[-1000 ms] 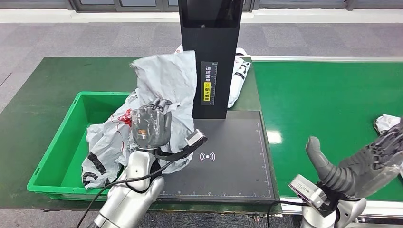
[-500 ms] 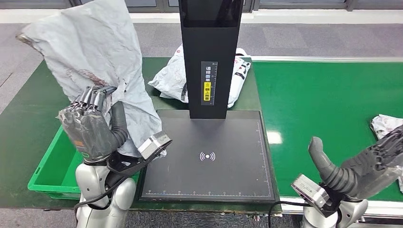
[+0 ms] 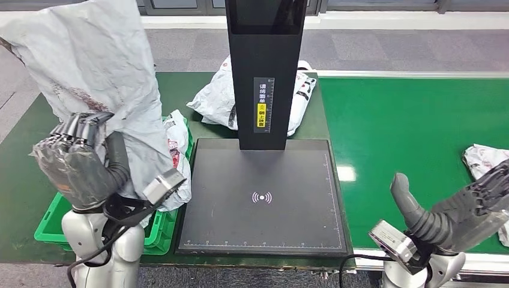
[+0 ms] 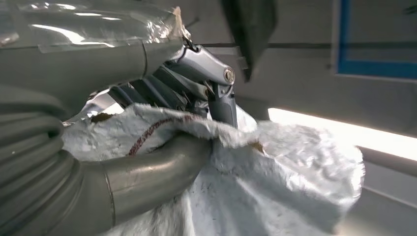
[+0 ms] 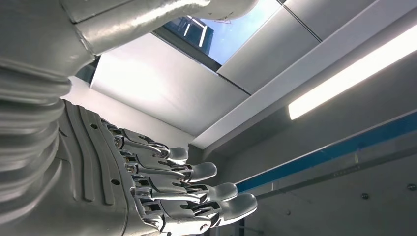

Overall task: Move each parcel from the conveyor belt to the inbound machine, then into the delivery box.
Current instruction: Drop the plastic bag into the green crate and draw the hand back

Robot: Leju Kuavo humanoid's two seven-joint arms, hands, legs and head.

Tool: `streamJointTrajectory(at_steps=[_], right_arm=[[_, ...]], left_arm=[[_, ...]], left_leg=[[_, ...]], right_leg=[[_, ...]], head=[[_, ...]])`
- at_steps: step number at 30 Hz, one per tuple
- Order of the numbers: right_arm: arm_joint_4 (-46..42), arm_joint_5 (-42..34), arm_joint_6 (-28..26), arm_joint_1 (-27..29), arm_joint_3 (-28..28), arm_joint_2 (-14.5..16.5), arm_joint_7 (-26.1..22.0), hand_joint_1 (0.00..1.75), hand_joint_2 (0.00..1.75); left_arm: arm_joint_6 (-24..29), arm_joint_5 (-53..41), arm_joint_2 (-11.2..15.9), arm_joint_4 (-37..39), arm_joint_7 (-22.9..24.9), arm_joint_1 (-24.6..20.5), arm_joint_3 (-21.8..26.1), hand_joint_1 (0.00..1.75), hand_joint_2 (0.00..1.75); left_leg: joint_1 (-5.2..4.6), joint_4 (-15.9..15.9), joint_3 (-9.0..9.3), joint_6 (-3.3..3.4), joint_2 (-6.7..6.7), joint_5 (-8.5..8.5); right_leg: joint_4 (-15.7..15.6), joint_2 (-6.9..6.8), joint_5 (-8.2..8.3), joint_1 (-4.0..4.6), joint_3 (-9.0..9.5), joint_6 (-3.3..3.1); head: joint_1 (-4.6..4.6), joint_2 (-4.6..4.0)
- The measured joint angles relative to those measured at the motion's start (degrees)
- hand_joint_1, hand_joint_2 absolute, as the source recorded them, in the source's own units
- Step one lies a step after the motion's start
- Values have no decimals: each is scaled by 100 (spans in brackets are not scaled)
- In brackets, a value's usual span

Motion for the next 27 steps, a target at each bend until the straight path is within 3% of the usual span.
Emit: streamJointTrajectory(at_steps=[4, 10, 16, 23, 24, 27], right_arm=[[0, 7, 1, -1, 1, 2, -2, 0, 175], [26, 63, 10, -9, 19, 4, -4, 0, 175], [102, 83, 11, -24, 64, 7, -4, 0, 175], [227, 106, 11, -51, 161, 7, -4, 0, 175], [245, 114, 11, -55, 171, 7, -3, 0, 175], [312, 133, 11, -67, 197, 7, -3, 0, 175]], left_arm=[[-11, 133, -42, 802, -294, -474, 1025, 175, 175], [-32, -425, -46, 2334, -49, -1218, 2274, 175, 175], [-31, -657, -34, 3139, 230, -1506, 2741, 175, 175], [-28, -681, 44, 3506, 504, -1535, 2921, 175, 175], [-28, -681, 57, 3532, 533, -1535, 2936, 163, 175], [-28, -681, 97, 3596, 615, -1535, 2967, 32, 175]], left_leg=[[4, -1, 0, -7, -1, 9], [6, -1, -2, -8, -2, 21], [6, -1, -7, -5, -4, 20], [6, -2, -10, -5, -5, 20], [7, -2, -10, -6, -4, 20], [7, -2, -11, -6, -5, 21]], right_leg=[[0, -1, 5, 3, 2, -6], [1, 0, 20, 6, 2, -13], [1, -2, 20, 5, 2, -13], [1, -4, 20, 6, -1, -13], [1, -3, 20, 6, -1, -13], [1, -5, 20, 7, -1, -13]], head=[[1, -1], [1, 0], [2, 0], [1, -1], [1, -1], [1, 0]])
